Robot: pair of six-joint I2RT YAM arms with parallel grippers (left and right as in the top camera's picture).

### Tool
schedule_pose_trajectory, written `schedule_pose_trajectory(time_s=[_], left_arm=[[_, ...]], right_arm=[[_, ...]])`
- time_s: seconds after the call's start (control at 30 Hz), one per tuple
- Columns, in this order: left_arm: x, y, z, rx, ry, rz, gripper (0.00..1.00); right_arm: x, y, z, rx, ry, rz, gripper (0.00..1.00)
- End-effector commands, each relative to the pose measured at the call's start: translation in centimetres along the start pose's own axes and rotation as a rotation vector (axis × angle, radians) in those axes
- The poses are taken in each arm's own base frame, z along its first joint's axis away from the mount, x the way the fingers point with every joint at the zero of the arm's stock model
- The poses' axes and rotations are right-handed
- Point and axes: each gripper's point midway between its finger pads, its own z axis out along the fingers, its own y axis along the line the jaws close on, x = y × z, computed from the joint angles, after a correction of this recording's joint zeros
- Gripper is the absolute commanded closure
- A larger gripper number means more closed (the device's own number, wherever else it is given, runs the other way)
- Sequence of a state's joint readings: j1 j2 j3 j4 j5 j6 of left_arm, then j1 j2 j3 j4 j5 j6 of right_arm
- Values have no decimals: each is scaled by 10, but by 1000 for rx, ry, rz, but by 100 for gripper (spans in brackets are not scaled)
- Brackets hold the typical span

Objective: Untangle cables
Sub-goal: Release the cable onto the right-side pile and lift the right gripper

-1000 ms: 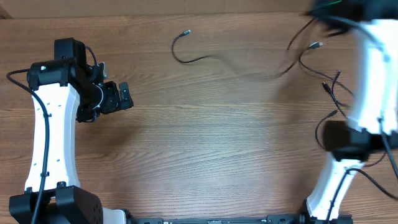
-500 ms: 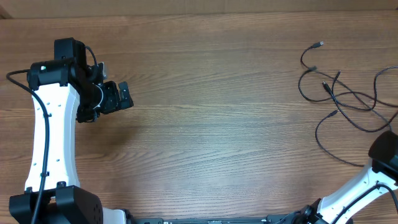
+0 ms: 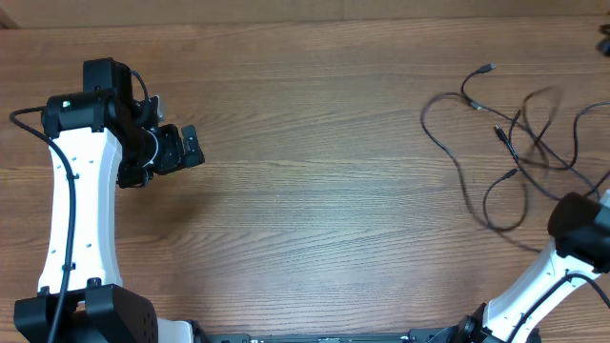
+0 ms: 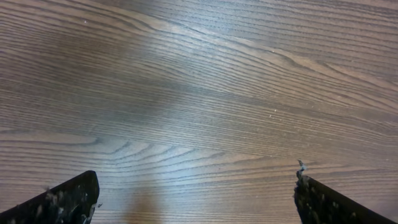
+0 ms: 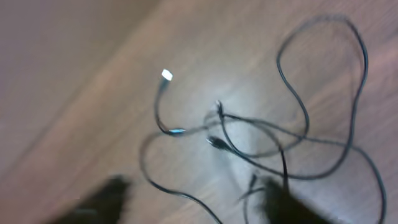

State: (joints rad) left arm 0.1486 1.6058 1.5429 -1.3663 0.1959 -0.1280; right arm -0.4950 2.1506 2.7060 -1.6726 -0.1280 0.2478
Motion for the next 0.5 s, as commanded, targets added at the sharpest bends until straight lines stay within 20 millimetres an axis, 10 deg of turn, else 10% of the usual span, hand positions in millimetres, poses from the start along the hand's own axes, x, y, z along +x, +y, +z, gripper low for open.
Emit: schedule_pose_trajectory(time_s=[0.0, 0.47], left_arm=[[3, -2, -2, 11, 1, -11, 0], [-47, -51, -5, 109, -224, 186, 0]], right_arm=[[8, -7, 15, 18, 55, -9, 17], [97, 143, 9, -429, 227, -560, 0]])
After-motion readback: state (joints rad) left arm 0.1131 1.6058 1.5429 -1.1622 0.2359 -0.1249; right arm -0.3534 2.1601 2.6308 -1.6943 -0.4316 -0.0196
